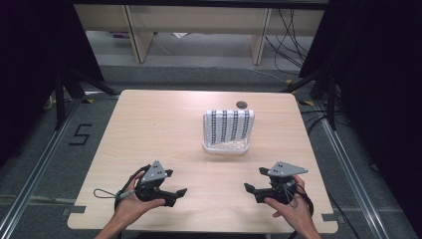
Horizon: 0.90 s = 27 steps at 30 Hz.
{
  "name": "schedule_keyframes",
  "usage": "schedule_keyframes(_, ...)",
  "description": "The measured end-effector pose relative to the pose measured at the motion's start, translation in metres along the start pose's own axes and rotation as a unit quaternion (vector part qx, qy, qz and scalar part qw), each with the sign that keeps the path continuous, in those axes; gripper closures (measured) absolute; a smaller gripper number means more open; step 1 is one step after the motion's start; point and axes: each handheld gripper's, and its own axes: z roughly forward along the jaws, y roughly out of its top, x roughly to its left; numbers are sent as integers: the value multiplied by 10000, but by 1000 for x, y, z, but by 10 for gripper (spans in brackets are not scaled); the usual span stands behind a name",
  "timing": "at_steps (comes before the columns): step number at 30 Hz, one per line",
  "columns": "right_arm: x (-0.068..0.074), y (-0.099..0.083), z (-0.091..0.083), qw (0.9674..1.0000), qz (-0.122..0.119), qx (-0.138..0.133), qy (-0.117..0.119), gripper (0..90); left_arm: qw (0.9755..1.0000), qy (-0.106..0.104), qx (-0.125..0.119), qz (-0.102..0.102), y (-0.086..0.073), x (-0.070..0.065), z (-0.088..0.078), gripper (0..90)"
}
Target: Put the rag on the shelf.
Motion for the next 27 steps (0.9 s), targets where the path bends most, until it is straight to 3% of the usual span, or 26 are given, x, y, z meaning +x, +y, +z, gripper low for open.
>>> schedule_keyframes(2,0,-3,0,10000,-71,22,6,212,10000,-1,-26,-38,-4,-2,1,188)
schedule_keyframes(3,1,-5,1,9999,21,73,145,212,10000,19,1,3,-6,-2,0,188)
schedule_keyframes(5,2,-9,1,9999,-81,74,65,211,9999,26,116,95,-10,-2,-1,188)
schedule_keyframes(7,5,-12,0,9999,27,119,78,211,9999,90,102,59,-14,-5,0,188)
schedule_keyframes(8,4,-14,1,9999,-86,100,83,211,9998,101,141,108,-17,-5,0,188)
schedule_keyframes(14,10,-22,1,9995,-252,209,12,211,9987,201,352,310,-27,-10,2,188)
schedule_keyframes(16,10,-24,1,9993,-295,208,-30,211,9987,131,384,314,-31,-14,3,188)
schedule_keyframes(20,10,-28,0,9994,-248,250,-61,211,9976,203,479,459,-35,-16,5,188)
schedule_keyframes(23,10,-31,0,9993,-255,245,-99,211,9978,190,463,446,-35,-16,6,188)
schedule_keyframes(24,13,-32,0,9994,-89,322,-86,211,9978,182,456,444,-35,-16,6,188)
schedule_keyframes(25,10,-32,1,9991,-288,290,-87,212,9978,196,472,433,-35,-16,6,188)
schedule_keyframes(27,11,-33,2,9991,-312,290,-45,212,9978,196,463,439,-35,-17,7,188)
